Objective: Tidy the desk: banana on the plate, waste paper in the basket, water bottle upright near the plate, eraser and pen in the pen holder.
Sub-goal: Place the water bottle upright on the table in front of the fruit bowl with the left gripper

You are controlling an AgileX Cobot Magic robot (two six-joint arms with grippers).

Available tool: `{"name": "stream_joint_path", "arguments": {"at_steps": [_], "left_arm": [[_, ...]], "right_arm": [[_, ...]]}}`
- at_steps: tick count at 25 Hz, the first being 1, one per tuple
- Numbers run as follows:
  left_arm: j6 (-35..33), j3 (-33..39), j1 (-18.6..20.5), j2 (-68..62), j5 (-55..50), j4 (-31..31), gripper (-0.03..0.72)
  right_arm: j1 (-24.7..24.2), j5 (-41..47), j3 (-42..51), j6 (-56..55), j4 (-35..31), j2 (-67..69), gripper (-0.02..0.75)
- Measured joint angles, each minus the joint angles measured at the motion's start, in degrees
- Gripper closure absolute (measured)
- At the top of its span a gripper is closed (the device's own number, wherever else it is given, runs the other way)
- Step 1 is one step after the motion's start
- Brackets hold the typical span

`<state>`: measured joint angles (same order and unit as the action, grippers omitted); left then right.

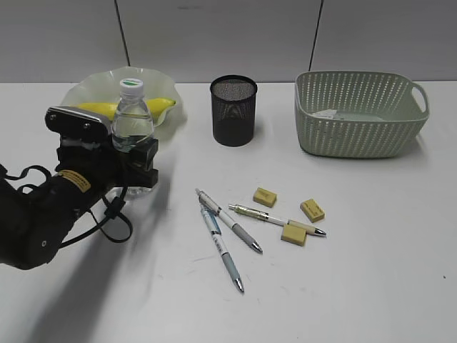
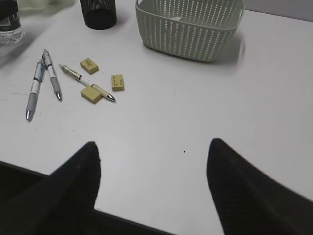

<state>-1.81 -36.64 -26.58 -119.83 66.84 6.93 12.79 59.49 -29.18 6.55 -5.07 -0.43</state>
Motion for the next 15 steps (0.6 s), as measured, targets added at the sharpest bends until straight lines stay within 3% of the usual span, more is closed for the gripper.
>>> {"name": "stream_joint_path", "arguments": {"at_steps": [15], "left_arm": [[0.1, 3.1, 0.0, 0.1, 3.0, 0.0, 0.187]], "right_arm": [[0.0, 0.0, 0.0, 0.0, 0.0, 0.0, 0.200]]}}
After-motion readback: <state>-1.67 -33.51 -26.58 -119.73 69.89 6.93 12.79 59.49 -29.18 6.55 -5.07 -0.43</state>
